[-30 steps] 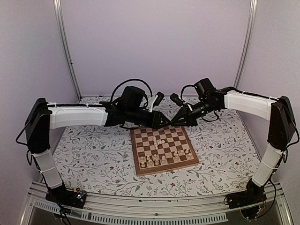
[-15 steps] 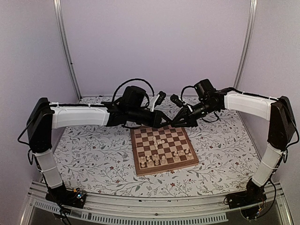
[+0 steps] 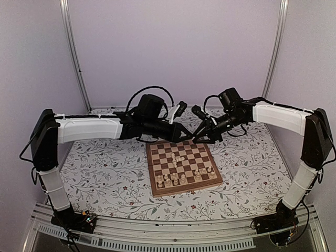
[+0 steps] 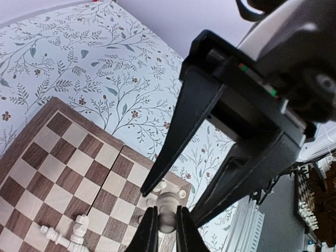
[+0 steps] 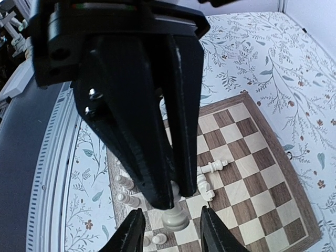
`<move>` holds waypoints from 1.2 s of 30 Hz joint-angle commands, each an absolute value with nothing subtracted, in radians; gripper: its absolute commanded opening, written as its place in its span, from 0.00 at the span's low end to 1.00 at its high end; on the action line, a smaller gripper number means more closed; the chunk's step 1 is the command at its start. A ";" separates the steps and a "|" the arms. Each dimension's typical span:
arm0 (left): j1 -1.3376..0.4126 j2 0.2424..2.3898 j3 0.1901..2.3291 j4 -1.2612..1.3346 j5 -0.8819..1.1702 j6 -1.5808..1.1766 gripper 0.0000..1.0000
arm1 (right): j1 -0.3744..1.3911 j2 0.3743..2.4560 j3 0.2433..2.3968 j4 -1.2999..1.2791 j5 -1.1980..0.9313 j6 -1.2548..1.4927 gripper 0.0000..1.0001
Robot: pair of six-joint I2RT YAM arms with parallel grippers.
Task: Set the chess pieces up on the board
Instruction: Place the chess piece on the chessboard.
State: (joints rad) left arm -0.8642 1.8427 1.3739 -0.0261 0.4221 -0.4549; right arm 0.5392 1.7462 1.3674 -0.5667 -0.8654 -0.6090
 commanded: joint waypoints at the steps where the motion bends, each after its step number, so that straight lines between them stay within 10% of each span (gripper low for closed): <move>1: -0.877 1.868 1.463 -0.193 0.385 -0.336 0.06 | 0.471 1.634 1.370 -0.605 -0.897 -0.676 0.44; 13: -1.013 2.056 1.726 -0.698 0.090 -0.049 0.04 | 0.343 1.567 1.325 -0.543 -0.791 -0.668 0.49; 36: -1.078 2.227 1.861 -0.833 0.072 0.018 0.05 | 0.320 1.569 1.297 -0.510 -0.723 -0.666 0.51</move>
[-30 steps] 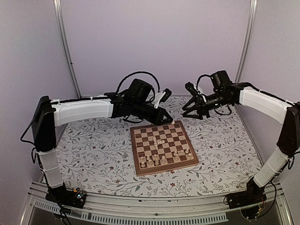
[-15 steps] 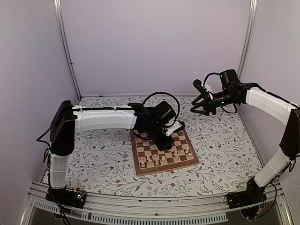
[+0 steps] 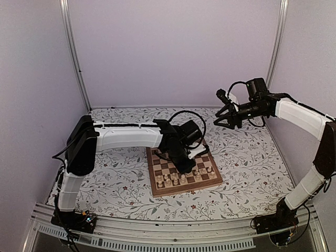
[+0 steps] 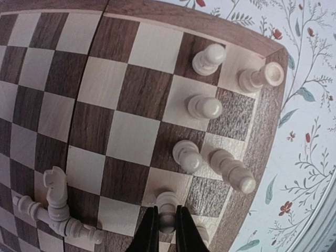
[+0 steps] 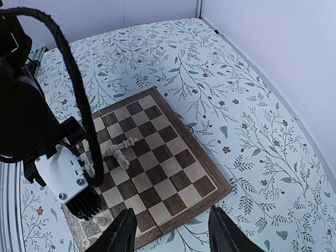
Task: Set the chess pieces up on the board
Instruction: Place the chess piece on the chessboard.
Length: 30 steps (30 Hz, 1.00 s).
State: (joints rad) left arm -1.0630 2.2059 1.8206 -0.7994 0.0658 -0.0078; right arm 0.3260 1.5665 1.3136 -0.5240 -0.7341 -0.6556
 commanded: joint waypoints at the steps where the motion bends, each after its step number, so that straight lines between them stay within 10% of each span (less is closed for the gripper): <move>1: -1.081 2.231 1.864 -0.835 0.075 0.018 0.05 | 0.321 1.570 1.297 -0.510 -0.724 -0.667 0.51; 30: -1.070 2.048 1.919 -0.821 -0.061 -0.015 0.38 | 0.326 1.622 1.397 -0.625 -0.797 -0.668 0.49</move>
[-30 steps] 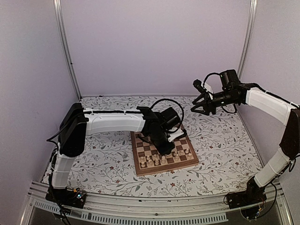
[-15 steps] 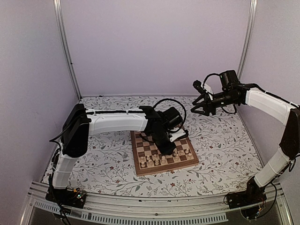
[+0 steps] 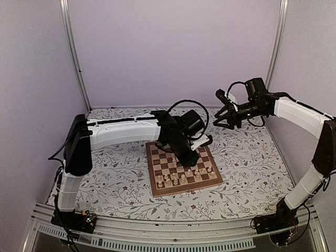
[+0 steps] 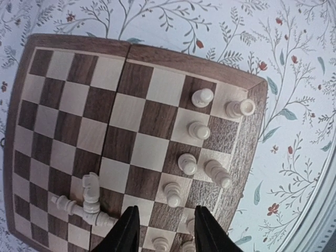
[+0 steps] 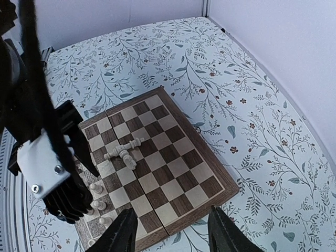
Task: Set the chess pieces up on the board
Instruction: Place the chess piece on the chessboard, then pick up the chess piece from the chessboard.
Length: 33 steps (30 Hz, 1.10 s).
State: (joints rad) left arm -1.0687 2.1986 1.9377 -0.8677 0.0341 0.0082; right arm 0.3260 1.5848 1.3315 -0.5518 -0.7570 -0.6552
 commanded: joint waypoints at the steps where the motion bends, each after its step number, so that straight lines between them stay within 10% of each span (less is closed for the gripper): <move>1: -1.061 2.025 1.900 -0.818 -0.077 -0.031 0.38 | 0.332 1.633 1.409 -0.643 -0.791 -0.673 0.49; 33: -0.635 1.644 1.121 -0.285 0.248 -0.233 0.43 | 0.738 2.282 1.820 -0.900 -0.395 -0.958 0.42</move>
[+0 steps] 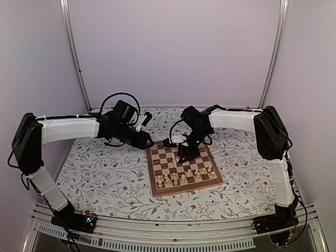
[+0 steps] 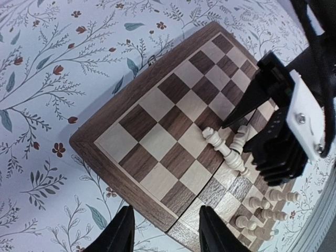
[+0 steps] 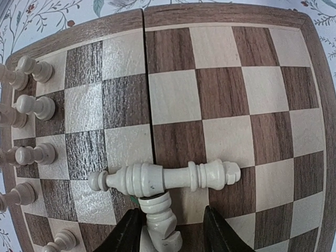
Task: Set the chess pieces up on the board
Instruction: Pick up the chess piece from the chessboard.
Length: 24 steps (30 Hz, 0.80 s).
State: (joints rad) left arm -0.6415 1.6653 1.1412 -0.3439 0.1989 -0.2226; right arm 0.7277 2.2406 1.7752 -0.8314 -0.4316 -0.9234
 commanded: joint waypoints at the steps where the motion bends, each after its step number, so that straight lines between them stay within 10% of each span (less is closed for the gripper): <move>1: -0.634 1.644 1.117 -0.275 0.258 -0.238 0.43 | 0.738 2.289 1.827 -0.912 -0.394 -0.961 0.41; 7: -0.634 1.666 1.095 -0.198 0.332 -0.312 0.43 | 0.737 2.289 1.834 -0.935 -0.398 -0.955 0.15; 24: -0.681 1.695 0.997 -0.017 0.385 -0.385 0.44 | 0.660 2.235 1.835 -0.862 -0.677 -0.752 0.11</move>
